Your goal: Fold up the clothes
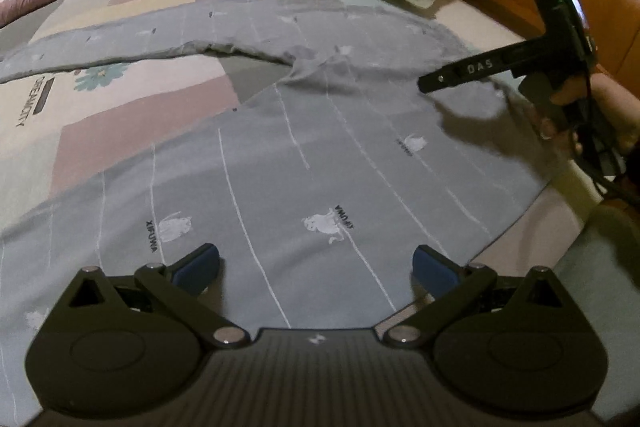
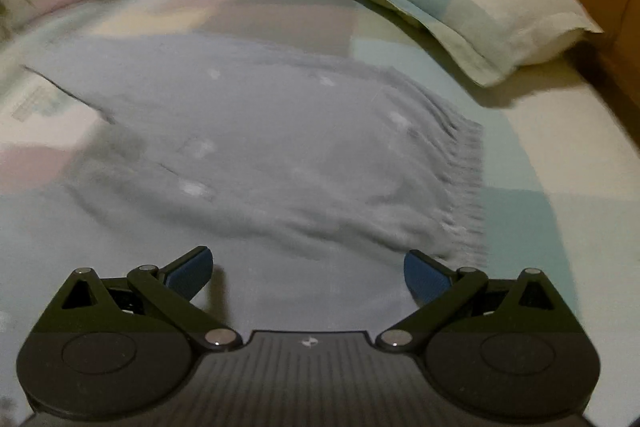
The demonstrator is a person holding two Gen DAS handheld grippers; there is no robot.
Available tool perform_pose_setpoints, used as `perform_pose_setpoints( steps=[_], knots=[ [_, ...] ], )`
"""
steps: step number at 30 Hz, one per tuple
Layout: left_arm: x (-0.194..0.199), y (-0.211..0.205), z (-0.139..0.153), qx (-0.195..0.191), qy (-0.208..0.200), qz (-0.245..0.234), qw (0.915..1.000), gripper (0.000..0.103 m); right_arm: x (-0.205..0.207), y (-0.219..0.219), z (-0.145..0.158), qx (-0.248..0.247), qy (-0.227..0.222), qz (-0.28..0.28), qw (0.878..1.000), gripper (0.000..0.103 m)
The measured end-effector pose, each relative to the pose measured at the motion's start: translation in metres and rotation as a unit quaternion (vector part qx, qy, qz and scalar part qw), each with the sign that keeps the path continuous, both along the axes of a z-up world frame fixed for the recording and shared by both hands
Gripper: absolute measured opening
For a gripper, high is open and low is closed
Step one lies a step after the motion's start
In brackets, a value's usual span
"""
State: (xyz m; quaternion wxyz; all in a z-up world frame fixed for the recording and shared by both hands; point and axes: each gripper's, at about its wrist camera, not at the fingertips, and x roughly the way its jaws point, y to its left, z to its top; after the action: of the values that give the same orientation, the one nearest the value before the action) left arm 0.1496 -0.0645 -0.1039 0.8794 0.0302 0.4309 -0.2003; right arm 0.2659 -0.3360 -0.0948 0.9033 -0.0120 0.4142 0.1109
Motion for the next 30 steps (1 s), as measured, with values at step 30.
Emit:
perform_pose_setpoints(
  steps=[30],
  knots=[
    [0.045, -0.055, -0.012, -0.022, 0.008, -0.076, 0.9968, 0.102, 0.16, -0.174, -0.033, 0.336, 0.021, -0.038, 0.941, 0.103]
  ],
)
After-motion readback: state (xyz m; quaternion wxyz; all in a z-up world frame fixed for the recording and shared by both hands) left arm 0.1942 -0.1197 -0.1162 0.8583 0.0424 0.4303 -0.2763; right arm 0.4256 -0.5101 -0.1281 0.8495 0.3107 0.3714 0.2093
